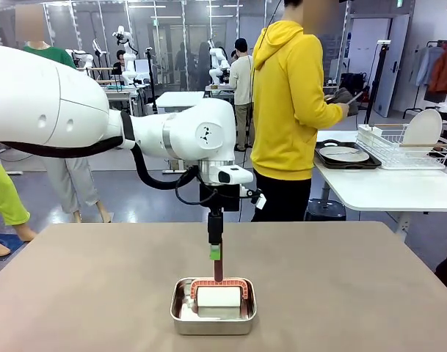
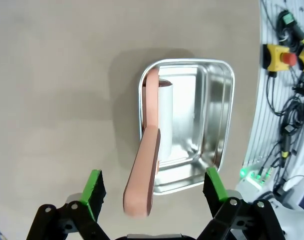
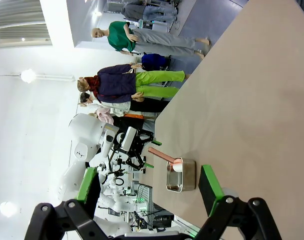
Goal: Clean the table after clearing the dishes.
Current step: When the right (or left) Handle tray is removed, use the right hand (or left hand) to clean the right (or left) side of the table with the Lint Roller.
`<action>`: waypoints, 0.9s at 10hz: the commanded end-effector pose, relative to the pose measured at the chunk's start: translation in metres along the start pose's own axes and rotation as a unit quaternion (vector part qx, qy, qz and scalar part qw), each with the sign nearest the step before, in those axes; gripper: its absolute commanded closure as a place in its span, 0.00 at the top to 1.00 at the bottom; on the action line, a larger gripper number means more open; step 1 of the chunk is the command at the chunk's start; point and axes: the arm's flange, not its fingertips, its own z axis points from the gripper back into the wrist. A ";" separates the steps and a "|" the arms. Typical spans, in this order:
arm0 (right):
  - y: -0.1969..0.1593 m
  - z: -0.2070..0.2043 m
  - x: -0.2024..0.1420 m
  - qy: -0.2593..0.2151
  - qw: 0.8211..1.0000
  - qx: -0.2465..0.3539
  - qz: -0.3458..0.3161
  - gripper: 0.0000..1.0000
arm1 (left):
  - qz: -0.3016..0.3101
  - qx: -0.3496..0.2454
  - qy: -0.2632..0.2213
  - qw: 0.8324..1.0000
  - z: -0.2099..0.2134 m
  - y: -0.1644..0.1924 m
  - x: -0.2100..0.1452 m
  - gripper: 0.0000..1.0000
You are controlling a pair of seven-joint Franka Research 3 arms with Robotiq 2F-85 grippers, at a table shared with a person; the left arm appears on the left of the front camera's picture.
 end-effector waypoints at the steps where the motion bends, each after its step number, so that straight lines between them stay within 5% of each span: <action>1: 0.004 0.001 -0.004 -0.003 1.000 0.005 -0.001 1.00 | 0.007 -0.010 -0.015 1.000 -0.012 -0.004 0.002 1.00; 5: 0.004 0.001 -0.004 -0.003 1.000 0.005 -0.001 1.00 | 0.007 -0.027 -0.016 0.999 -0.027 -0.004 0.001 1.00; 6: 0.004 0.001 -0.004 -0.003 1.000 0.005 -0.001 1.00 | 0.004 -0.027 -0.018 0.999 -0.028 -0.004 0.002 0.88; 9: 0.004 0.001 -0.004 -0.003 1.000 0.005 -0.001 1.00 | 0.011 -0.029 -0.007 0.999 -0.031 -0.003 0.002 0.01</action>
